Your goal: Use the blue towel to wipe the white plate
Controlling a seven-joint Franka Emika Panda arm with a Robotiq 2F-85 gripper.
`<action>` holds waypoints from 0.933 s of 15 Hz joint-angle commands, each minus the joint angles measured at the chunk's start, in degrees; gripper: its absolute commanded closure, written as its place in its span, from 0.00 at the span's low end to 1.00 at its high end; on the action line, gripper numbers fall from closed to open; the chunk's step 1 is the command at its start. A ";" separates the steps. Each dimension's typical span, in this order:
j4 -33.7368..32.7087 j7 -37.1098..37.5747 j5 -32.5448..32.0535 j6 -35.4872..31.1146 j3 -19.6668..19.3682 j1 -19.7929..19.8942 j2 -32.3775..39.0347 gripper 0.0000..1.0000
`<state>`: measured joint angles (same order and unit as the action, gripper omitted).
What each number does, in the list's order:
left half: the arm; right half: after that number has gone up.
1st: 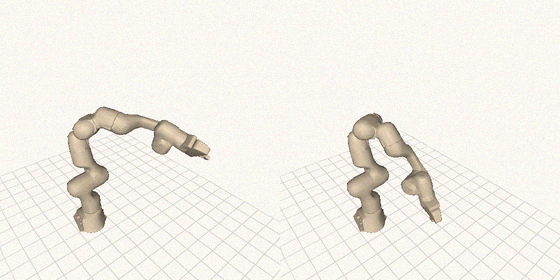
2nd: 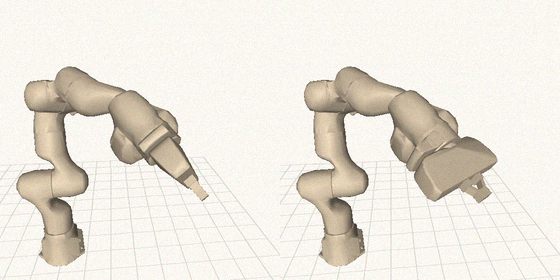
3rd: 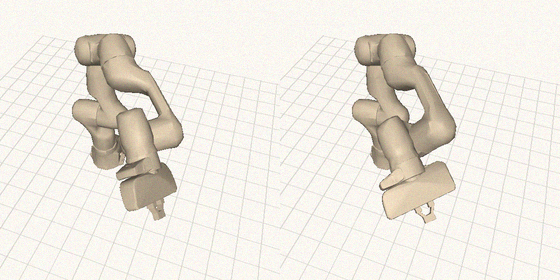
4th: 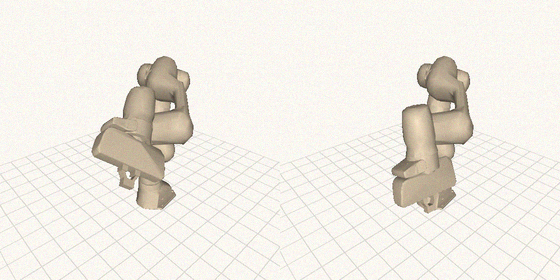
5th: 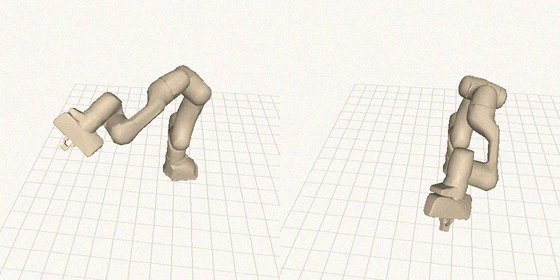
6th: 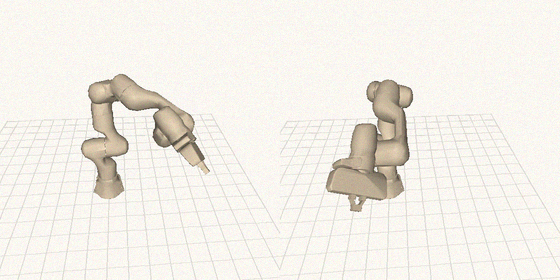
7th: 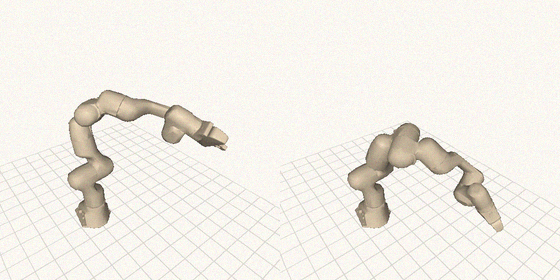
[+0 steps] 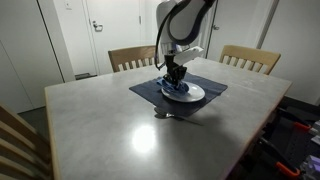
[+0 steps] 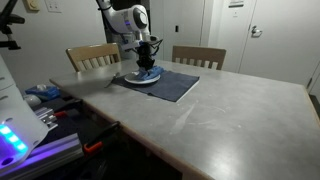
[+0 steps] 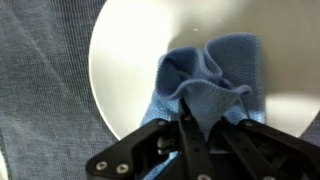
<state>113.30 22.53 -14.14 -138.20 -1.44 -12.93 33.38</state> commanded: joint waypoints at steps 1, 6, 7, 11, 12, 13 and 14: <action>1.50 -13.05 6.85 -1.93 5.22 4.87 -0.87 0.98; -0.20 -19.50 6.96 5.74 4.32 4.57 -0.10 0.98; -0.60 -17.68 5.42 7.64 3.14 3.55 0.08 0.98; -2.86 -7.79 -1.94 16.93 -1.15 -0.53 1.57 0.98; -3.35 -5.95 -3.27 18.93 -1.66 -1.12 2.05 0.98; -3.75 -3.81 -4.54 20.58 -2.19 -1.65 2.53 0.98; -4.08 -2.14 -5.51 21.83 -2.51 -1.97 2.90 0.98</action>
<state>111.63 15.97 -16.76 -120.90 -2.23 -13.15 34.04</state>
